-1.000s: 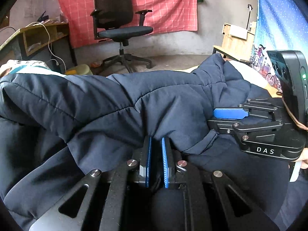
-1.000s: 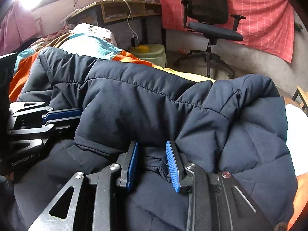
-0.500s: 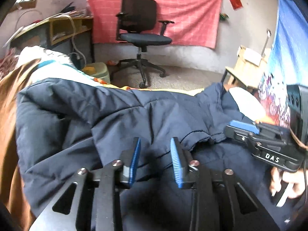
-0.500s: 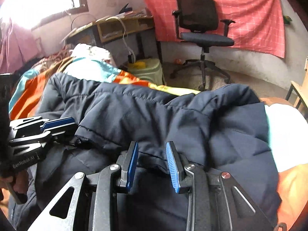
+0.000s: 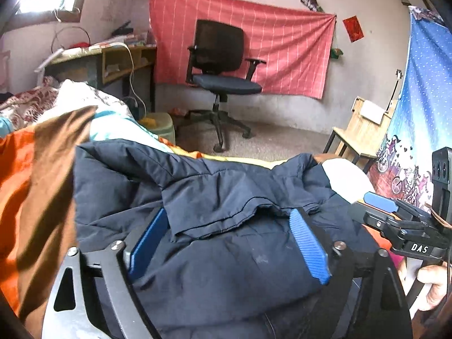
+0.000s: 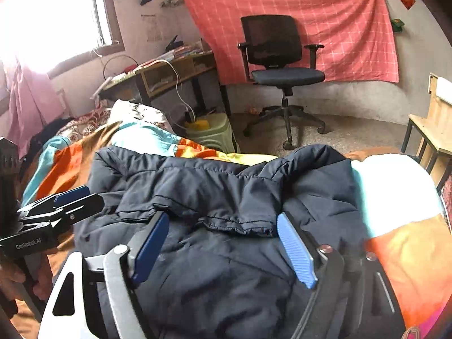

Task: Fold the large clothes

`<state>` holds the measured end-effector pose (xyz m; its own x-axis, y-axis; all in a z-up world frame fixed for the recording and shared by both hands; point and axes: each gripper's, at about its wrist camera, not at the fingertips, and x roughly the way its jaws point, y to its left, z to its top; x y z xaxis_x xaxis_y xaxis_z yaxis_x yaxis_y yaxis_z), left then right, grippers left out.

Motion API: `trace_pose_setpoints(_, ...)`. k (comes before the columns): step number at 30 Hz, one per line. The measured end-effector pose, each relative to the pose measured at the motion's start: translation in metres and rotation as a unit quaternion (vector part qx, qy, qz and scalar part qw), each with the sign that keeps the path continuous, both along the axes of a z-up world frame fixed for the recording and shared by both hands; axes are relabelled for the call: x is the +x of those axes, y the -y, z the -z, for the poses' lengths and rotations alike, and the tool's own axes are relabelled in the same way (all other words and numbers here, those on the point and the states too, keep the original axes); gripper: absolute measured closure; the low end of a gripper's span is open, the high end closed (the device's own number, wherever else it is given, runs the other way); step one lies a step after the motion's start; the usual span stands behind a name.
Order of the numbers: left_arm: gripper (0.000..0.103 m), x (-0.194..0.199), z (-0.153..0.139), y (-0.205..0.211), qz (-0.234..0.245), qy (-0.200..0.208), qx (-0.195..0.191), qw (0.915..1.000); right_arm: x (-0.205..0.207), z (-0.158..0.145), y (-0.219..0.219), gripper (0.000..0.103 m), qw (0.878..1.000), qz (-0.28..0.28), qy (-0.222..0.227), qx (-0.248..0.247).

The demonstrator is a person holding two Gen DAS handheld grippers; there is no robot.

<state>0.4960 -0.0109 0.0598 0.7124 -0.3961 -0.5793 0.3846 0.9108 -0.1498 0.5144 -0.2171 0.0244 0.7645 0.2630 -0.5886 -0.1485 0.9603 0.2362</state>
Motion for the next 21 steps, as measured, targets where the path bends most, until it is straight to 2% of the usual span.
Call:
trace_pose_setpoints(1, 0.008, -0.008, -0.005, -0.002, -0.001, 0.007, 0.002, 1.0000, -0.005, -0.002, 0.000, 0.019, 1.000, 0.001, 0.001, 0.001)
trace_pose_setpoints(5, 0.007, -0.038, -0.018, -0.008, -0.002, 0.026, -0.005, 0.9997, -0.036, -0.017, 0.000, 0.010, 1.000, 0.005, 0.010, 0.000)
trace_pose_setpoints(11, 0.006, -0.084, -0.028, -0.010, 0.004, 0.051, 0.002, 0.9987, -0.081, -0.033, -0.004, 0.007, 1.000, 0.018, 0.017, 0.000)
trace_pose_setpoints(14, 0.002, -0.105, -0.030, -0.013, 0.002, 0.052, 0.003, 0.9986, -0.104, -0.040, -0.006, 0.005, 1.000, 0.022, 0.021, -0.005)
trace_pose_setpoints(21, 0.002, -0.148, -0.023, -0.014, 0.014, 0.044, 0.050, 0.9977, -0.154, -0.049, -0.011, 0.000, 1.000, 0.018, 0.018, -0.015)
